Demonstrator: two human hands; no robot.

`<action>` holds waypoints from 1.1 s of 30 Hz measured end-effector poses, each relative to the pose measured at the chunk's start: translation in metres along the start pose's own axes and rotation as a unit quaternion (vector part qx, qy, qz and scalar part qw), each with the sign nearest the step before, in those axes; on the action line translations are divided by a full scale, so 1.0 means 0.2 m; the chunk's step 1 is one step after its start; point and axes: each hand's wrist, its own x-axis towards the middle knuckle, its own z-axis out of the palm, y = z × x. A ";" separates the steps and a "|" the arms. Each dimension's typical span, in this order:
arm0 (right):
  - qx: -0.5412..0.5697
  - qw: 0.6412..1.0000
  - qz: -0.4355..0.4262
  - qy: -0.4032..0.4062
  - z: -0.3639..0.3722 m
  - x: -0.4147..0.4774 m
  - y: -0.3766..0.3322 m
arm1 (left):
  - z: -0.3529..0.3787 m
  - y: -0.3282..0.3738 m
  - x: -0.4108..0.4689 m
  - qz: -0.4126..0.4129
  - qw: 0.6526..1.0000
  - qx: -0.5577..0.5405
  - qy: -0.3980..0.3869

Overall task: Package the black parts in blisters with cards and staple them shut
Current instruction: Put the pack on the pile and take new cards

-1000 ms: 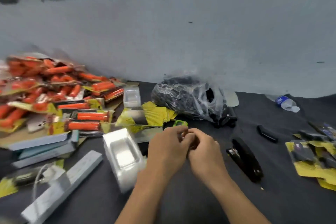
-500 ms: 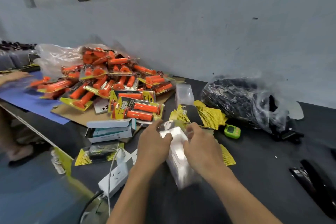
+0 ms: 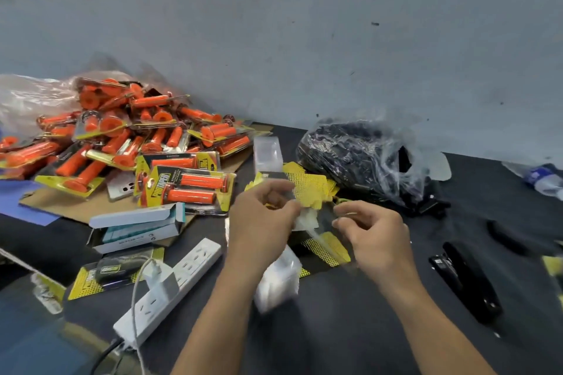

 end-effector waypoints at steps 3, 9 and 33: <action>-0.051 0.998 0.047 0.009 -0.17 -0.06 0.18 | 0.26 -0.05 -0.09 0.003 0.997 0.060 -0.040; -0.144 0.983 0.107 -0.030 -0.36 -0.18 0.53 | 0.70 -0.30 -0.28 -0.090 0.983 0.112 -0.114; -0.244 0.968 0.063 0.009 -0.25 -0.17 0.44 | 0.82 -0.50 -0.50 0.130 0.927 0.303 -0.180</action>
